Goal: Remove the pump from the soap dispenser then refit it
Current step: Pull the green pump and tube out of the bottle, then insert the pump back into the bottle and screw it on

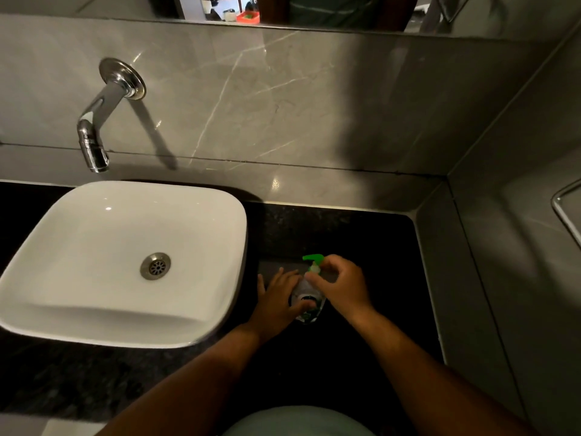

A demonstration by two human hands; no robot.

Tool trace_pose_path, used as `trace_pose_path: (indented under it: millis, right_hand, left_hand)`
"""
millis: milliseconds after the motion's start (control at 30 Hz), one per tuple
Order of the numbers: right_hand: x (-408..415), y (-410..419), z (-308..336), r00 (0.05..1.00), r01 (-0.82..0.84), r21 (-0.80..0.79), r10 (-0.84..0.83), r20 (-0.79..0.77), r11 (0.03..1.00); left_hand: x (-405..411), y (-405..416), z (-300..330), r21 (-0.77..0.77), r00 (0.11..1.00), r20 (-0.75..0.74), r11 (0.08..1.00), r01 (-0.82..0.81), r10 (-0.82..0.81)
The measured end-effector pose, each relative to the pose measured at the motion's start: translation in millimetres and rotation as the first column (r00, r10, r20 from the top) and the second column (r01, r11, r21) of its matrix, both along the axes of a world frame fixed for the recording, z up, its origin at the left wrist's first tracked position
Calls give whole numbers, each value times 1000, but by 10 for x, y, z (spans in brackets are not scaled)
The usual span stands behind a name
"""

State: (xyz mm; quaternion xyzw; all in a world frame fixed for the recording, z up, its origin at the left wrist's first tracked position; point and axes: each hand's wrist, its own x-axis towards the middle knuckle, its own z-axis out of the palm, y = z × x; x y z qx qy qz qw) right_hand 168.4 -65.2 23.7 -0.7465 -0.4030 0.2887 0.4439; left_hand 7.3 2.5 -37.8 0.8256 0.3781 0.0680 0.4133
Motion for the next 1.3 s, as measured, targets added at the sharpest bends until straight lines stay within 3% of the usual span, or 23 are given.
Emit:
trace_pose_path:
  millis: [200,400,500,633,833,1033,1167,1300]
  right_hand:
    - [28,-183,-167,999,-43,-180,42,-9,983]
    - [32,-211,-80,945,-104,51,115,-308,993]
    - [49,-106,-9,962,-88,59,101,-254,994]
    - [34,-23,11,997,-31,-19,30,-66,999]
    - [90,-91,-37,938,-178,8,172,-302,984]
    - [-10,-76,25,990,17,-26,-21,-140,1000]
    - [10,-123,4,913,-146,-2,134,-386,989]
    - [-9,-146,50,976,-37,46,45,-213,998]
  left_hand:
    - [5,-24,-33,79,1000,-17,997,0,2]
    - [29,-63,14,79,1000,-8,997,-8,9]
    - [29,-69,52,78,1000,-19,997,4,-3]
    - [32,-95,114,76,1000,-16,997,19,-17]
    - [8,-88,163,58,998,-37,998,-39,41]
    - [32,-138,203,40,999,1,999,-33,33]
    - [7,-115,215,53,999,-26,998,-43,45]
    - [2,-132,199,58,998,-27,997,-57,58]
